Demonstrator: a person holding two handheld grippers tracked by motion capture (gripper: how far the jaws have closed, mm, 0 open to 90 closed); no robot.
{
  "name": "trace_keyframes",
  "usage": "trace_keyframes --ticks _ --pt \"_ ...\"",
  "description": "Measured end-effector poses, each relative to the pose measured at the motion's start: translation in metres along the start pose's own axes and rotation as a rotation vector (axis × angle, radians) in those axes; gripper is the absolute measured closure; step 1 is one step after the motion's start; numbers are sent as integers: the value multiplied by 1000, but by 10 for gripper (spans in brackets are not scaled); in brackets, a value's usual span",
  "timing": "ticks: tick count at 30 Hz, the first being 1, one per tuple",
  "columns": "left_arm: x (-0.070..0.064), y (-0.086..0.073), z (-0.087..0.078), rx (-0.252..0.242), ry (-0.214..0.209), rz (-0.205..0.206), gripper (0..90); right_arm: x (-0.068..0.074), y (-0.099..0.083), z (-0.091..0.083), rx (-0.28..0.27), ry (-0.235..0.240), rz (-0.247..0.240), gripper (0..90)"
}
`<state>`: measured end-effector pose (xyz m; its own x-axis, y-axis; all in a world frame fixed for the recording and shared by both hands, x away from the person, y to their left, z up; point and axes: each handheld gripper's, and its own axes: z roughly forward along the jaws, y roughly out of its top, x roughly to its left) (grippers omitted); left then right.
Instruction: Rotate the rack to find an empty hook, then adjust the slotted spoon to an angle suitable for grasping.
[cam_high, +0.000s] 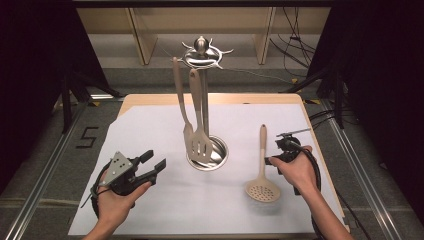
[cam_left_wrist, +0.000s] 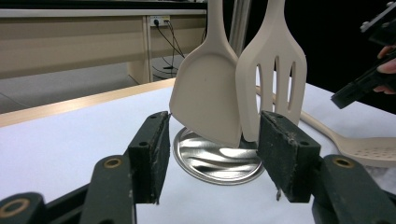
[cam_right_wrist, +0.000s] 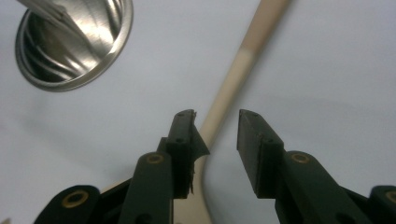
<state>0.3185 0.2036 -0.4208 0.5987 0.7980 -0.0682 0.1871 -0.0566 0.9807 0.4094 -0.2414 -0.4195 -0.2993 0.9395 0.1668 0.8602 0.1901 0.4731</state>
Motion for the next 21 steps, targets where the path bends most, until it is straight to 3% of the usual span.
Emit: trace_keyframes --ticks 2,4,5,7,8,9,13,16,20,21 --pt "-1 0 -1 10 4 4 434 -2 3 6 16 -13 -12 667" --pt "-1 -1 0 -3 -9 8 434 1 6 11 20 -18 35 663" --pt "-1 -1 0 2 -5 4 434 1 7 13 43 -19 17 661" --pt "-1 -1 -1 11 -2 10 434 3 9 18 40 -22 46 654" --pt "-1 -1 -1 12 -3 11 434 6 11 19 71 1 94 652" --pt "-1 -1 -1 12 -4 11 434 6 11 20 78 -10 82 650" --pt "-1 -1 0 -4 -15 6 433 10 14 24 78 -20 106 643" --pt "-3 -1 -1 11 -9 17 432 10 17 26 88 -17 121 637" --pt "-5 -1 -1 14 -13 10 431 9 19 30 96 -44 107 631" --pt "-5 -1 -1 8 -18 10 431 10 20 31 93 -33 111 630"
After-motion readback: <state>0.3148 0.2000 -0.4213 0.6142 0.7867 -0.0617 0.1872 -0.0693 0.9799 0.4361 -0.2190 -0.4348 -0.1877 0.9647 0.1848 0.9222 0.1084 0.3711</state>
